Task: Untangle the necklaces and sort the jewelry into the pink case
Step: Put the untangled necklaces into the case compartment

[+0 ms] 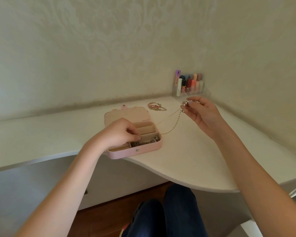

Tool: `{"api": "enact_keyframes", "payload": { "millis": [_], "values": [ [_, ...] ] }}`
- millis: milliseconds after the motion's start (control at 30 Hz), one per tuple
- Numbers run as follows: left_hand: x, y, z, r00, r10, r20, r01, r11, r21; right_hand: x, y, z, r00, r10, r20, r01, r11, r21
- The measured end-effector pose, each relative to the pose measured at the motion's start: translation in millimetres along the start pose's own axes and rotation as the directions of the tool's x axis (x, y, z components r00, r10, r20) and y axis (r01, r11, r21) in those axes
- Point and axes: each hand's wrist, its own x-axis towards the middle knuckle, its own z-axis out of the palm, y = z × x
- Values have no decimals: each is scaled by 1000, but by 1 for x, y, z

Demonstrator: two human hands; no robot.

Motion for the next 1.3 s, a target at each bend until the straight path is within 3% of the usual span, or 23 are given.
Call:
{"api": "enact_keyframes", "payload": {
  "millis": [100, 267, 400, 533, 767, 1133, 1300],
  "values": [
    [-2, 0, 0, 999, 24, -31, -21, 996, 84, -3, -5, 21, 997, -11, 71, 13, 999, -31],
    [4, 18, 9, 976, 78, -201, -85, 996, -24, -12, -11, 57, 977, -12, 211, 23, 999, -49],
    [11, 37, 20, 988, 127, -92, -147, 952, -267, -15, -12, 77, 956, -12, 292, 29, 998, -52],
    [11, 30, 19, 981, 174, -87, -191, 947, -257, -14, -16, 81, 962, -30, 273, 37, 999, -20],
    [1, 2, -5, 992, 71, -106, -95, 968, -234, -8, -13, 65, 987, -59, 150, 60, 998, -2],
    [-2, -3, -4, 991, 96, -92, -98, 995, -12, -13, 4, 75, 971, -31, 239, 87, 970, -227],
    [-3, 13, 12, 988, 126, -95, -147, 949, -278, -17, 12, 80, 954, -8, 301, 104, 946, -306]
  ]
}}
